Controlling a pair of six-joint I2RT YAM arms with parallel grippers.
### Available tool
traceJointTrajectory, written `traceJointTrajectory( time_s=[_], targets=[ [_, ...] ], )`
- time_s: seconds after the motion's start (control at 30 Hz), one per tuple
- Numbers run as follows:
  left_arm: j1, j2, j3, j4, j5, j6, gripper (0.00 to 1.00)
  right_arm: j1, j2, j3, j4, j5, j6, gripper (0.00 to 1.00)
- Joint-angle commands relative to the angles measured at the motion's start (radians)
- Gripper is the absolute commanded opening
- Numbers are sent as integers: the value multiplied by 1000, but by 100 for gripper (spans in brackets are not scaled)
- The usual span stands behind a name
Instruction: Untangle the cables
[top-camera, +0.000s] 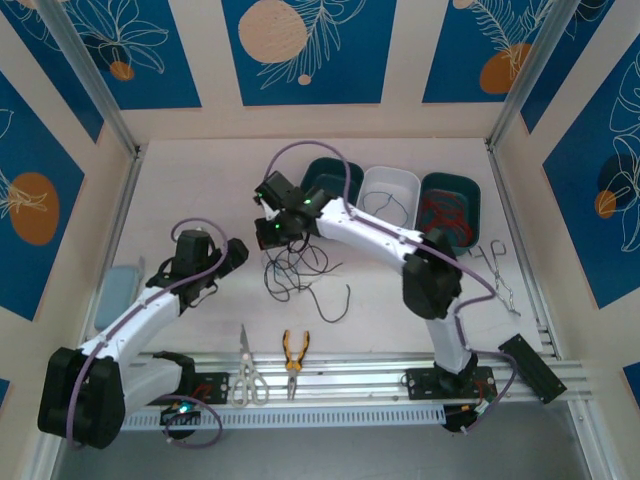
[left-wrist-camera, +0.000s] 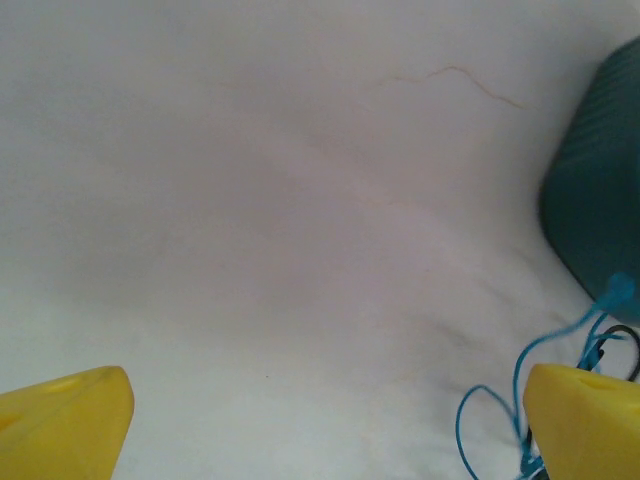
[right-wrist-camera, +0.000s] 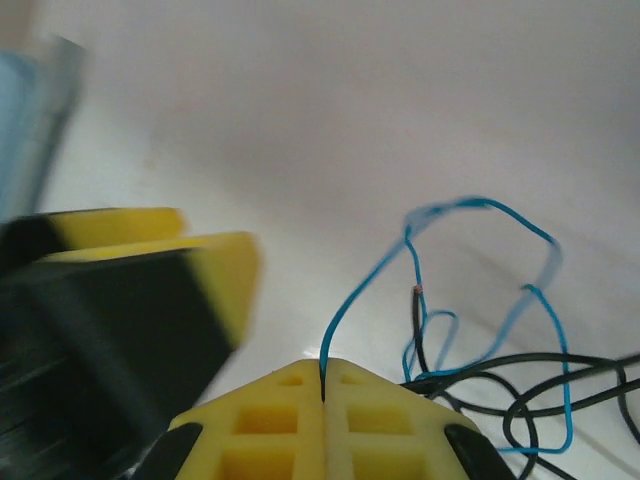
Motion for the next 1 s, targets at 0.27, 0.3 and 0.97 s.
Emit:
traceJointTrajectory(
  time_s=[0.27, 0.3, 0.97],
  targets=[
    [11, 23, -11, 222, 194, 38, 100, -12, -217, -138, 205, -7, -77, 0],
    [11, 19, -13, 229, 196, 37, 100, -14, -222, -138, 204, -3, -78, 0],
    [-37, 254, 34, 506, 404, 3, 99, -33, -341, -202, 352, -151, -90, 0]
  ],
)
